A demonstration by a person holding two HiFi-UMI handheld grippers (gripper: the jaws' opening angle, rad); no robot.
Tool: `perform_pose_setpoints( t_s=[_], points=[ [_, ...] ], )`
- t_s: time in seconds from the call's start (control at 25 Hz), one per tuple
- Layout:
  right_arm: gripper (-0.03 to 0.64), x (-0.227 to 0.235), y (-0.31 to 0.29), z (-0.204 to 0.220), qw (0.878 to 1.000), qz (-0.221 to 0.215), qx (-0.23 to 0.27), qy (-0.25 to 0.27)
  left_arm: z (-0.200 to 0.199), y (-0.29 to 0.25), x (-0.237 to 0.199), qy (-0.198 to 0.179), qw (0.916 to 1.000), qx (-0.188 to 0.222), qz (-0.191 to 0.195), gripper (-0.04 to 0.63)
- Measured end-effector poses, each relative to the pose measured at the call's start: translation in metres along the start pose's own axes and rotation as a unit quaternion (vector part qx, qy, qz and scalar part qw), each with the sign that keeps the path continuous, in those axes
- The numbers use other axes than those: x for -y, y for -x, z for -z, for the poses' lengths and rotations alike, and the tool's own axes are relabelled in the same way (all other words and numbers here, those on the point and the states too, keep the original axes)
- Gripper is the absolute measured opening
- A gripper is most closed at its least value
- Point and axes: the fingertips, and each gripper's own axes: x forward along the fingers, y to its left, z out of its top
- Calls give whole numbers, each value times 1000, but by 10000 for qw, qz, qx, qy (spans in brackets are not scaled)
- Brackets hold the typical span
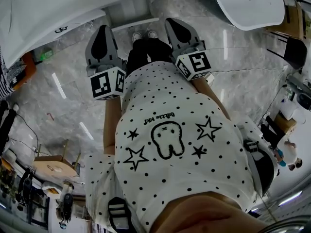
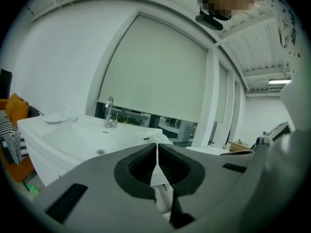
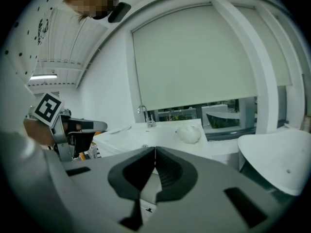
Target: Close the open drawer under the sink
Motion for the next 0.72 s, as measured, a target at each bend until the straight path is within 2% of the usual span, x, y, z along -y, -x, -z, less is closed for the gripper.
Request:
perform_pose_setpoints(
  t_s=[0.28, 0.72],
  points=[
    [14, -12, -13, -5, 9998, -142, -98, 20, -7, -2, -12, 14, 10000, -10, -44, 17],
    [14, -9, -3, -2, 9997, -222, -12, 28, 2, 11, -2, 64, 9999, 42, -149, 17]
  ],
)
